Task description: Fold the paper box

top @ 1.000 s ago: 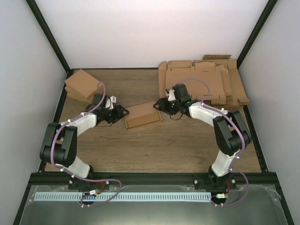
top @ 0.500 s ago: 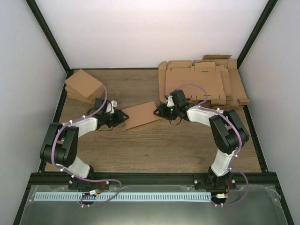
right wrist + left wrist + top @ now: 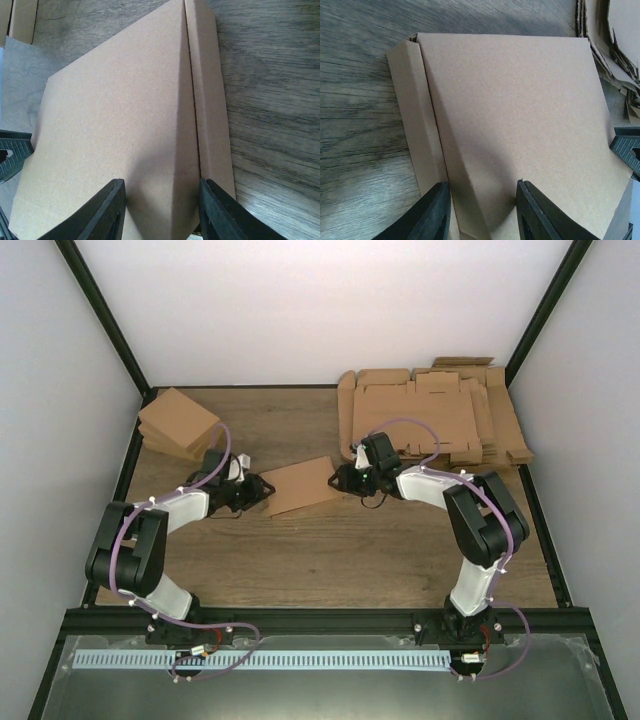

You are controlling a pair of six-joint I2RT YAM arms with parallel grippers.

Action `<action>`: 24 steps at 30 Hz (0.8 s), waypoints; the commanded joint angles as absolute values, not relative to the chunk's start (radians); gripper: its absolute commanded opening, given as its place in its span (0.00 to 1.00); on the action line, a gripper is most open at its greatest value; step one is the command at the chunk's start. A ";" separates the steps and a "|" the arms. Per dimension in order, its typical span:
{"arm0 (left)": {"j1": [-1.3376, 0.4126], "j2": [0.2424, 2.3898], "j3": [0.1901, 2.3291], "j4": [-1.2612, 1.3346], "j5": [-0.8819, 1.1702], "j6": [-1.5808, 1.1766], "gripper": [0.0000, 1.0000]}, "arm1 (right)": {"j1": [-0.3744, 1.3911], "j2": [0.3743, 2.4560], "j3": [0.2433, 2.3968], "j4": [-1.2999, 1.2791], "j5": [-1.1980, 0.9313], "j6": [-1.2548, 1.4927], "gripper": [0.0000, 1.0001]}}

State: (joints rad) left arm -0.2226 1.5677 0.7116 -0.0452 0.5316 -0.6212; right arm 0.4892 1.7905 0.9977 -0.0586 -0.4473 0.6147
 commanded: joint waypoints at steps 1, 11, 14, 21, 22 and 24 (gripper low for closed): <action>-0.239 1.589 0.694 -0.062 0.487 -0.593 0.38 | 0.512 1.827 0.986 -0.094 -0.423 0.558 0.43; -0.241 1.559 0.734 -0.126 0.436 -0.559 0.37 | 0.512 1.713 1.037 -0.173 -0.311 0.444 0.70; -0.241 1.554 0.746 -0.142 0.426 -0.551 0.37 | 0.512 1.701 1.061 -0.211 -0.267 0.416 0.69; -0.241 1.531 0.766 -0.172 0.423 -0.539 0.37 | 0.511 1.718 1.073 -0.202 -0.275 0.388 0.45; -0.241 1.526 0.769 -0.176 0.422 -0.537 0.37 | 0.511 1.723 1.075 -0.195 -0.300 0.385 0.40; -0.241 1.518 0.772 -0.185 0.424 -0.538 0.37 | 0.511 1.734 1.076 -0.181 -0.344 0.386 0.34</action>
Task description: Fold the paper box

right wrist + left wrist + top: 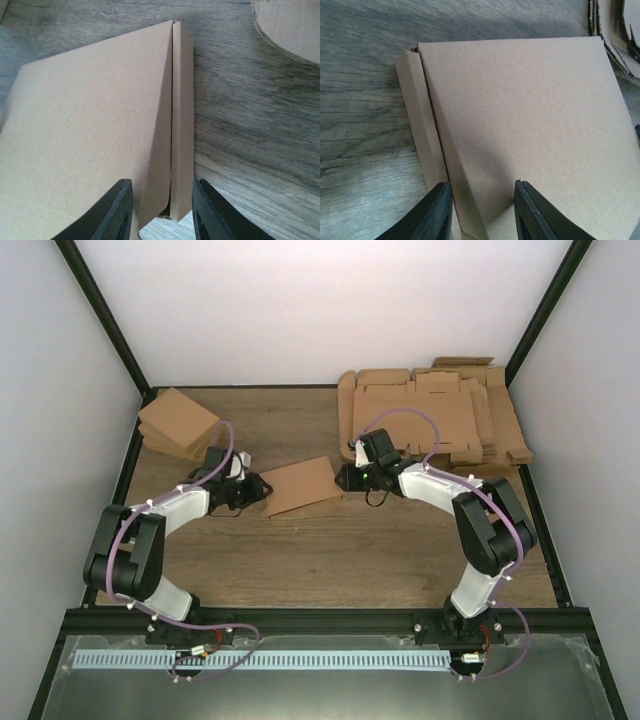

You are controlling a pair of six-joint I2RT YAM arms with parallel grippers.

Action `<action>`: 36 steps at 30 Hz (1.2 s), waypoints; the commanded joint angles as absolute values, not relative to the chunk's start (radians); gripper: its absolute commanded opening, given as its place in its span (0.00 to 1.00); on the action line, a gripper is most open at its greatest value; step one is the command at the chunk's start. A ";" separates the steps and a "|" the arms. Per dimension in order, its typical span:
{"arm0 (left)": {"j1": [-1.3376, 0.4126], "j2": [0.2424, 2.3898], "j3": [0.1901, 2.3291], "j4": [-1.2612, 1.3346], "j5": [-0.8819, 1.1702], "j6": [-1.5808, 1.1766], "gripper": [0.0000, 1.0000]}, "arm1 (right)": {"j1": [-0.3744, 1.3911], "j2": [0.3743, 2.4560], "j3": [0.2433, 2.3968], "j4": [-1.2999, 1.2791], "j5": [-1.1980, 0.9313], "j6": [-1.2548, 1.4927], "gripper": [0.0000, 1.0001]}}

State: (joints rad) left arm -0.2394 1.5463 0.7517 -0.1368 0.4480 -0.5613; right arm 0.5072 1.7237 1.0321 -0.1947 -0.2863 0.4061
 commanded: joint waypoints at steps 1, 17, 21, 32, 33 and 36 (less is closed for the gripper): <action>-0.240 1.516 0.771 -0.185 0.429 -0.540 0.37 | 0.511 1.740 1.077 -0.174 -0.364 0.387 0.32; -0.242 1.559 0.731 -0.101 0.509 -0.576 0.35 | 0.510 1.796 1.018 -0.140 -0.393 0.399 0.19; -0.242 1.497 0.723 -0.120 0.503 -0.578 0.46 | 0.511 1.780 1.005 -0.133 -0.380 0.399 0.18; -0.242 1.408 0.668 -0.118 0.584 -0.630 0.52 | 0.511 1.785 1.019 -0.128 -0.384 0.405 0.18; -0.242 1.416 0.668 -0.117 0.593 -0.633 0.50 | 0.510 1.787 1.021 -0.129 -0.384 0.405 0.18; -0.242 1.428 0.661 -0.113 0.597 -0.641 0.49 | 0.511 1.787 1.029 -0.133 -0.386 0.405 0.18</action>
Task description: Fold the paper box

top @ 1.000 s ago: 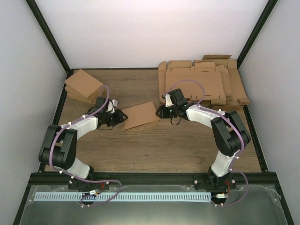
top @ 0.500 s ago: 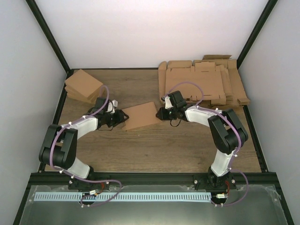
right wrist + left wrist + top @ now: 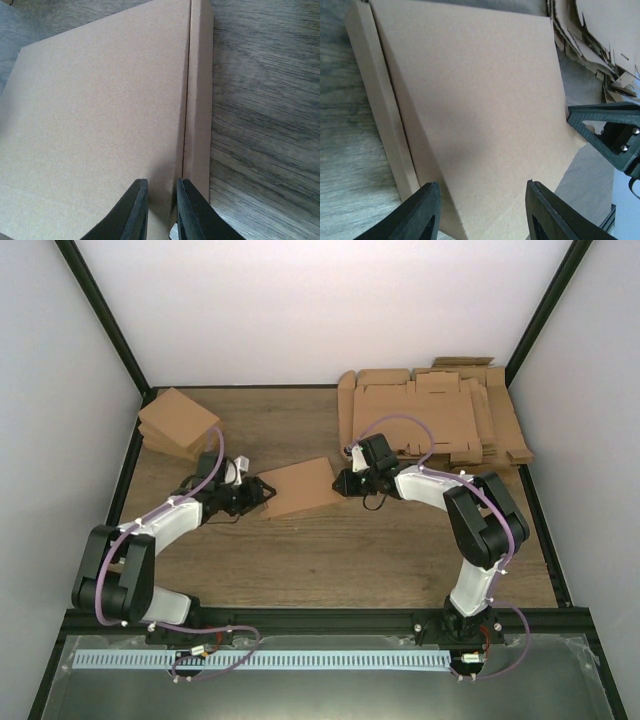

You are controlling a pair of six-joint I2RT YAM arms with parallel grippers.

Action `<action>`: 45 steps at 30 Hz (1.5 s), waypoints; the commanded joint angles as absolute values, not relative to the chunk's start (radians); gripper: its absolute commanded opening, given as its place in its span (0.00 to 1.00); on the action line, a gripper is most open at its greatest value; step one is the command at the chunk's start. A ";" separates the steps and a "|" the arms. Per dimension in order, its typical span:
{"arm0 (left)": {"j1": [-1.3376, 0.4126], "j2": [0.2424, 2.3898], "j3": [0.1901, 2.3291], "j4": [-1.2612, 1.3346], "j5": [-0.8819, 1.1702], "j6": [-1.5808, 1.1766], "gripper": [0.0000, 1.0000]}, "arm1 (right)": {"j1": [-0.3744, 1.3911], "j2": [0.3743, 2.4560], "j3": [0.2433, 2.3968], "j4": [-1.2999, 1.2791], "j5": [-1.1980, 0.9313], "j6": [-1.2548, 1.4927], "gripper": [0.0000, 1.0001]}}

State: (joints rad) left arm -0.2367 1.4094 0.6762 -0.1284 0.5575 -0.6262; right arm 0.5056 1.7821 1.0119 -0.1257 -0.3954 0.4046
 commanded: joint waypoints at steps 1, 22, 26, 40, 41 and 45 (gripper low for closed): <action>-0.242 1.429 0.658 -0.111 0.597 -0.644 0.50 | 0.511 1.788 1.030 -0.135 -0.386 0.405 0.18; -0.265 1.520 0.665 -0.046 0.700 -0.693 0.36 | 0.516 1.794 1.030 -0.137 -0.406 0.406 0.18; -0.266 1.516 0.687 -0.133 0.629 -0.637 0.29 | 0.515 1.786 1.018 -0.142 -0.381 0.398 0.18; -0.266 1.382 0.749 -0.397 0.370 -0.518 0.67 | 0.515 1.738 1.018 -0.181 -0.268 0.324 0.28; -0.265 1.371 0.746 -0.401 0.359 -0.520 0.67 | 0.515 1.732 1.018 -0.182 -0.268 0.320 0.29; -0.265 1.332 0.725 -0.399 0.335 -0.531 0.68 | 0.515 1.677 1.000 -0.157 -0.310 0.298 0.33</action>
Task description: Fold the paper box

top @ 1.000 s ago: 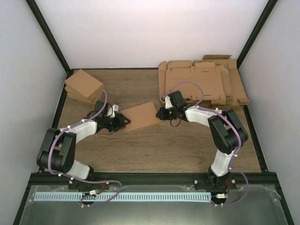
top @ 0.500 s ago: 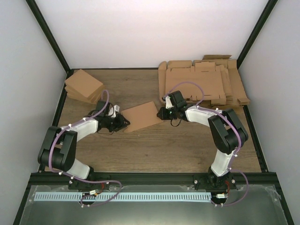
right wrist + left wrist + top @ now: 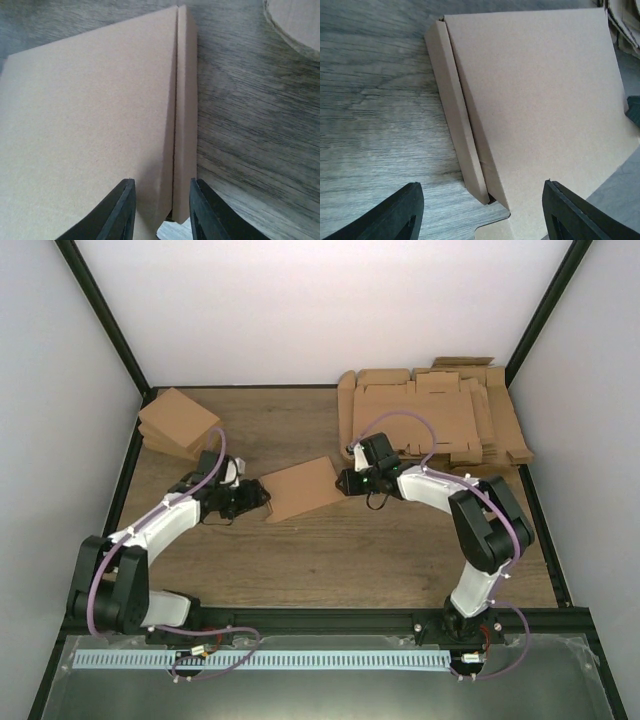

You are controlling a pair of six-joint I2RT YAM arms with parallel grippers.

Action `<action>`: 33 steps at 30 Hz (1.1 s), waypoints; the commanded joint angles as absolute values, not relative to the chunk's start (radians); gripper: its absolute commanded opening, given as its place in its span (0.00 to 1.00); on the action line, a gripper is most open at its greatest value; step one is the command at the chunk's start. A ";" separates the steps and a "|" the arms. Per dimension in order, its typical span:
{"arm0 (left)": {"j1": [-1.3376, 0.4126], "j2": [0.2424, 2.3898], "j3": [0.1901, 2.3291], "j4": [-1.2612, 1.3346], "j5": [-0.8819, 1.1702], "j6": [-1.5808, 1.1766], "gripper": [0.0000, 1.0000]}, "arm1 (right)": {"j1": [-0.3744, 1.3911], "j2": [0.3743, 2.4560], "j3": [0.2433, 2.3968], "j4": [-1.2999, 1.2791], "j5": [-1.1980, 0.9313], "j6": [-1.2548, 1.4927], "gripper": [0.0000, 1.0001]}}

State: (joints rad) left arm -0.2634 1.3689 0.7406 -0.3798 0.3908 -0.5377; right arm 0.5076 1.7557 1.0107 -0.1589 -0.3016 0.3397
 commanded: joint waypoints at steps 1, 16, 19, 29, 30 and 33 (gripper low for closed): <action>-0.266 1.323 0.717 -0.392 0.336 -0.534 0.68 | 0.515 1.658 0.993 -0.145 -0.315 0.298 0.35; -0.266 1.354 0.615 -0.204 0.489 -0.587 0.68 | 0.459 1.706 0.969 -0.075 -0.429 0.313 0.50; -0.266 1.385 0.618 -0.189 0.501 -0.593 0.61 | 0.459 1.730 0.963 -0.065 -0.445 0.316 0.46; -0.267 1.415 0.618 -0.164 0.502 -0.601 0.52 | 0.457 1.750 0.943 -0.051 -0.498 0.326 0.24; -0.267 1.418 0.619 -0.162 0.500 -0.602 0.51 | 0.457 1.752 0.946 -0.058 -0.485 0.323 0.23; -0.267 1.435 0.619 -0.155 0.488 -0.601 0.51 | 0.459 1.757 0.951 -0.082 -0.437 0.307 0.24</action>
State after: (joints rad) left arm -0.2634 1.4090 0.6205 -0.1917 0.4934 -0.6018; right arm 0.4549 1.7401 0.9459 -0.0589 -0.4660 0.3294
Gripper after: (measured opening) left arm 0.508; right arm 0.233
